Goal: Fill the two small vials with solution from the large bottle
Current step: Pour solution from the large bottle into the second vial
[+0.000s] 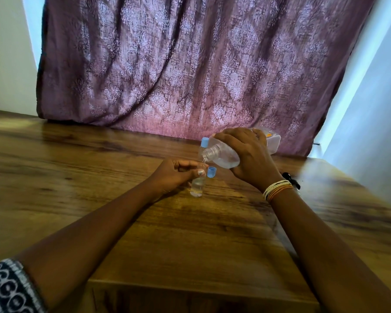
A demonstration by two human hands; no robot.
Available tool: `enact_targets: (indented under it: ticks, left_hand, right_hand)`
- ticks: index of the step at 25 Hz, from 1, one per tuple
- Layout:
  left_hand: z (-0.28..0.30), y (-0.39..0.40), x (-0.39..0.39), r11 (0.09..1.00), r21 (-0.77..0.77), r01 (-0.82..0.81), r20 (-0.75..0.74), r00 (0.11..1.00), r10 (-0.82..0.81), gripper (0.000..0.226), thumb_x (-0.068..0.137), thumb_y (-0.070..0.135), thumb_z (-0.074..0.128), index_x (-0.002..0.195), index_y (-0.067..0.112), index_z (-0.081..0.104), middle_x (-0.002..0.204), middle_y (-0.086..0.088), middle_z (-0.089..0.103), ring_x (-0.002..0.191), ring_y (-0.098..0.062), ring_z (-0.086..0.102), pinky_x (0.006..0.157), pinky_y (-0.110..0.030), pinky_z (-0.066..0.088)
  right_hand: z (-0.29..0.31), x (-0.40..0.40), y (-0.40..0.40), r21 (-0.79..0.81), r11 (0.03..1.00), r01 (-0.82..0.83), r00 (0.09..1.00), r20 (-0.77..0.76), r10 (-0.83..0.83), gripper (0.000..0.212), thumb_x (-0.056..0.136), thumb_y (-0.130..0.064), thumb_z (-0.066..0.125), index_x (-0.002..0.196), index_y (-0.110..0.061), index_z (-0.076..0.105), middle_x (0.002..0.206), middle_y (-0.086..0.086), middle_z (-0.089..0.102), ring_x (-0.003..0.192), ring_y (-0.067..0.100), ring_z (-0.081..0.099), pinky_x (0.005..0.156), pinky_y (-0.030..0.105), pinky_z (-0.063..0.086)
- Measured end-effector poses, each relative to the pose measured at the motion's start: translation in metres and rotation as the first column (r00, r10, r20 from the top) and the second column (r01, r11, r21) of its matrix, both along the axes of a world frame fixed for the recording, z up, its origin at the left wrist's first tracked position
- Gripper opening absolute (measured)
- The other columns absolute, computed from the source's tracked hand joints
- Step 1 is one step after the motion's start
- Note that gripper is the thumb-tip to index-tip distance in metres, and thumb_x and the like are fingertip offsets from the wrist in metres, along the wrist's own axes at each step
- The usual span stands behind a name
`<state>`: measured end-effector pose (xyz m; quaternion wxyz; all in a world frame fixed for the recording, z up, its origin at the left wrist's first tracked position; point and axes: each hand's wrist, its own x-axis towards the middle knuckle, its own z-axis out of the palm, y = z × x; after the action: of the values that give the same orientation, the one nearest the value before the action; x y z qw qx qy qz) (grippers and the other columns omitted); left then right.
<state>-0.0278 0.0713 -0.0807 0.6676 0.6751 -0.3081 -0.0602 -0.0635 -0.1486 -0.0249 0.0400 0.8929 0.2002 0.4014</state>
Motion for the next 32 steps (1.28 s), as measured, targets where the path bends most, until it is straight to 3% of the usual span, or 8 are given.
enact_targets:
  ticks: [3,9,21,25,26,28,30,32]
  left_hand:
    - [-0.001,0.0,0.001,1.0,0.01,0.002,0.0,1.0,-0.002,0.026,0.084,0.009,0.068,0.11,0.004,0.07,0.099,-0.006,0.075,0.07,-0.007,0.069,0.059,-0.021,0.054]
    - [-0.001,-0.001,0.001,1.0,-0.009,0.022,-0.006,1.0,-0.022,0.029,0.086,0.002,0.065,0.114,-0.006,0.065,0.1,-0.005,0.074,0.068,-0.003,0.069,0.056,-0.017,0.052]
    - [0.002,0.0,-0.002,1.0,-0.011,0.023,-0.014,1.0,-0.024,0.027,0.085,0.006,0.066,0.112,0.0,0.068,0.093,0.002,0.076,0.069,-0.005,0.07,0.055,-0.018,0.053]
    - [0.001,-0.001,-0.001,1.0,0.006,0.005,-0.022,1.0,-0.005,0.03,0.084,0.009,0.068,0.113,0.0,0.068,0.094,-0.005,0.075,0.068,-0.011,0.068,0.057,-0.022,0.054]
    - [0.001,-0.001,-0.001,1.0,0.004,-0.003,-0.032,0.999,0.003,0.03,0.083,0.01,0.069,0.112,0.0,0.069,0.094,-0.009,0.075,0.069,-0.015,0.067,0.058,-0.024,0.054]
    - [0.001,-0.001,-0.001,1.0,-0.002,-0.006,-0.054,0.999,0.006,0.024,0.082,0.012,0.07,0.106,0.007,0.072,0.093,-0.008,0.076,0.071,-0.018,0.066,0.062,-0.029,0.053]
    - [0.001,-0.001,0.0,1.0,-0.008,0.0,-0.05,0.999,0.0,0.018,0.082,0.012,0.07,0.099,0.015,0.074,0.089,0.0,0.078,0.071,-0.014,0.068,0.061,-0.025,0.055]
    - [0.0,-0.001,0.001,1.0,-0.008,-0.002,-0.045,0.999,0.002,0.019,0.083,0.012,0.069,0.102,0.015,0.073,0.093,-0.001,0.077,0.075,-0.014,0.068,0.062,-0.024,0.056]
  right_hand:
    - [0.0,0.0,0.0,0.008,1.0,-0.004,1.0,0.001,0.004,0.049,0.08,-0.03,0.063,0.129,-0.027,0.057,0.126,-0.003,0.062,0.118,0.024,0.056,0.095,0.059,0.038]
    - [0.0,0.001,0.0,0.001,1.0,-0.004,1.0,0.006,0.004,0.049,0.08,-0.029,0.063,0.129,-0.027,0.058,0.126,-0.003,0.062,0.118,0.024,0.056,0.095,0.059,0.038]
    - [-0.002,0.002,0.0,0.044,0.999,-0.017,0.999,-0.027,0.019,0.053,0.079,-0.032,0.071,0.13,-0.026,0.056,0.127,-0.003,0.062,0.118,0.023,0.056,0.092,0.055,0.041]
    - [-0.001,-0.002,0.005,0.219,0.966,-0.14,0.986,-0.063,0.157,0.059,0.073,-0.037,0.074,0.127,-0.019,0.057,0.121,0.002,0.065,0.11,0.024,0.06,0.089,0.051,0.048]
    - [0.0,-0.003,0.006,0.31,0.932,-0.187,0.973,-0.074,0.22,0.064,0.07,-0.039,0.074,0.127,-0.016,0.056,0.121,0.004,0.065,0.108,0.023,0.061,0.089,0.047,0.051]
    - [0.0,-0.005,0.006,0.474,0.844,-0.25,0.95,-0.048,0.309,0.074,0.063,-0.044,0.074,0.127,-0.014,0.054,0.118,0.001,0.065,0.1,0.016,0.062,0.085,0.025,0.053]
    - [0.0,-0.002,0.003,0.588,0.769,-0.252,0.949,-0.006,0.316,0.076,0.061,-0.035,0.08,0.126,-0.012,0.047,0.114,-0.01,0.061,0.094,0.005,0.061,0.078,0.007,0.048]
    - [0.0,0.003,-0.007,0.726,0.653,-0.217,0.953,0.014,0.301,0.075,0.064,-0.015,0.083,0.125,-0.014,0.039,0.113,-0.008,0.058,0.097,0.005,0.062,0.08,0.01,0.052]
